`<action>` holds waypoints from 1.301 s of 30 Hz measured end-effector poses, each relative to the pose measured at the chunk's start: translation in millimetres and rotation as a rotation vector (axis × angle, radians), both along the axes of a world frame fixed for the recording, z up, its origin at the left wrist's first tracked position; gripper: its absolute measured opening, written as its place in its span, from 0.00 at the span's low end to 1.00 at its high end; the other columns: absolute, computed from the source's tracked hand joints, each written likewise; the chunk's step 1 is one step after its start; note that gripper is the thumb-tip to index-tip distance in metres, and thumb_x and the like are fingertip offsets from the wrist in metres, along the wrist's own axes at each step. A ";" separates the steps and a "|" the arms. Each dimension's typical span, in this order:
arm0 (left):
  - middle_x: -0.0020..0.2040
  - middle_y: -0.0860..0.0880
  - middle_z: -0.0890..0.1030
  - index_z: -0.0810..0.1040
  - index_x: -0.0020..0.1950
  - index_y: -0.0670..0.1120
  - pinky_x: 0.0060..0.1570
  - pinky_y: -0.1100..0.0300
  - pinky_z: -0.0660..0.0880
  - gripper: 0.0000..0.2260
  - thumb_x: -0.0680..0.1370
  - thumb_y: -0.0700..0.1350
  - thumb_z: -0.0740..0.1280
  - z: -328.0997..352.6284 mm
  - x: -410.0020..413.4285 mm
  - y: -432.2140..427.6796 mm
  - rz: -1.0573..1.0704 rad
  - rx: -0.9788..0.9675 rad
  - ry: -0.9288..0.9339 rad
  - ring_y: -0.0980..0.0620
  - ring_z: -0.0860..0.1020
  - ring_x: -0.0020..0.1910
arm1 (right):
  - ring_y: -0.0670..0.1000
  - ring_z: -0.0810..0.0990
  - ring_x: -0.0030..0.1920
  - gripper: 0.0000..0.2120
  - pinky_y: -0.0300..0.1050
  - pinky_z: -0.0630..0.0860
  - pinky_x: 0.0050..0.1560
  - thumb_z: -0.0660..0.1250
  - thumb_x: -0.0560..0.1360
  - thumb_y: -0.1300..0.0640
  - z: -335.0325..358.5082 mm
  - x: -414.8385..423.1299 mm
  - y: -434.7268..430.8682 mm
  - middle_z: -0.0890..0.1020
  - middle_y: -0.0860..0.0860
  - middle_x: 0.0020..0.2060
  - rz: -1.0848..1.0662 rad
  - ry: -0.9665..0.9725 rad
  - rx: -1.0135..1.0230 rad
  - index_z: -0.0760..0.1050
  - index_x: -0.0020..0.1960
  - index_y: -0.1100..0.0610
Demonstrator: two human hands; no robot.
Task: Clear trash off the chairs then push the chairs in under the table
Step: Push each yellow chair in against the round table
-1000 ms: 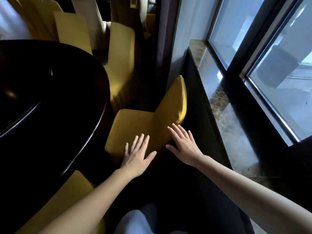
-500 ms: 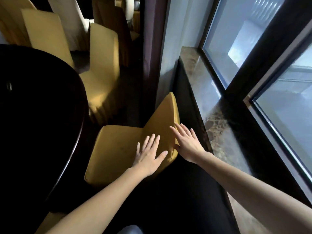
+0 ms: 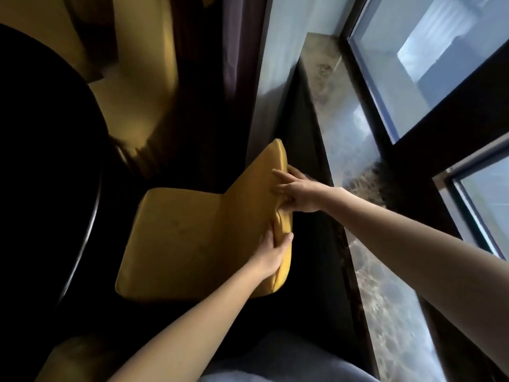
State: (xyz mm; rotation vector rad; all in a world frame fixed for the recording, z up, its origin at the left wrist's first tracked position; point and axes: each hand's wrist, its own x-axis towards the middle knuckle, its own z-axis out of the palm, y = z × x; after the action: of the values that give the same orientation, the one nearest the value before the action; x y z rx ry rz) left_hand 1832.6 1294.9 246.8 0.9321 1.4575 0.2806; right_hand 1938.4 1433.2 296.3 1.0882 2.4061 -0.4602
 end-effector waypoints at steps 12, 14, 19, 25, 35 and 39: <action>0.78 0.47 0.52 0.47 0.77 0.50 0.72 0.52 0.52 0.39 0.74 0.66 0.59 -0.4 12.0 -1.7 0.193 -0.033 0.025 0.46 0.54 0.75 | 0.60 0.49 0.76 0.46 0.56 0.55 0.74 0.69 0.66 0.33 10.0 -32.5 51.0 0.43 0.52 0.77 0.158 -0.242 -0.236 0.57 0.76 0.50; 0.77 0.46 0.54 0.47 0.77 0.48 0.70 0.55 0.53 0.41 0.73 0.65 0.62 -2.5 17.5 -3.6 0.204 -0.008 0.094 0.46 0.55 0.75 | 0.57 0.51 0.76 0.48 0.52 0.56 0.74 0.73 0.64 0.36 18.0 -28.0 68.5 0.46 0.52 0.77 0.231 -0.248 -0.196 0.56 0.76 0.50; 0.77 0.45 0.54 0.45 0.77 0.49 0.71 0.52 0.55 0.36 0.77 0.62 0.59 -8.5 20.9 -8.5 0.183 -0.016 0.148 0.45 0.56 0.75 | 0.62 0.54 0.74 0.51 0.60 0.65 0.68 0.70 0.58 0.28 20.5 -21.0 87.1 0.48 0.50 0.77 0.275 -0.152 0.073 0.55 0.75 0.43; 0.76 0.45 0.59 0.48 0.77 0.50 0.69 0.51 0.59 0.33 0.77 0.62 0.56 -2.3 13.7 -10.0 0.065 0.084 0.300 0.44 0.61 0.72 | 0.61 0.41 0.76 0.64 0.67 0.53 0.70 0.64 0.47 0.20 16.6 -24.6 93.5 0.44 0.50 0.77 0.251 -0.113 0.031 0.48 0.76 0.45; 0.70 0.47 0.69 0.57 0.74 0.53 0.63 0.52 0.65 0.34 0.72 0.66 0.60 -6.5 -40.0 -78.0 -0.002 0.294 0.376 0.45 0.70 0.66 | 0.60 0.38 0.76 0.59 0.72 0.56 0.67 0.64 0.49 0.20 -13.4 -21.3 32.7 0.49 0.47 0.76 0.175 0.072 -0.020 0.48 0.73 0.40; 0.74 0.47 0.64 0.54 0.76 0.54 0.66 0.54 0.61 0.43 0.66 0.66 0.67 -12.8 -76.6 -123.8 0.198 0.041 0.131 0.47 0.63 0.71 | 0.58 0.37 0.75 0.59 0.71 0.51 0.70 0.64 0.50 0.20 -23.0 -50.6 -1.9 0.50 0.48 0.76 0.265 0.125 -0.017 0.49 0.75 0.40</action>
State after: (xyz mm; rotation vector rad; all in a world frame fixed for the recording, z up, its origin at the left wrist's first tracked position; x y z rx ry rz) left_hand 1756.0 1171.0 234.0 0.8533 1.6740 0.4022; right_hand 1887.8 1431.3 273.2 0.7364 2.6026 -0.4686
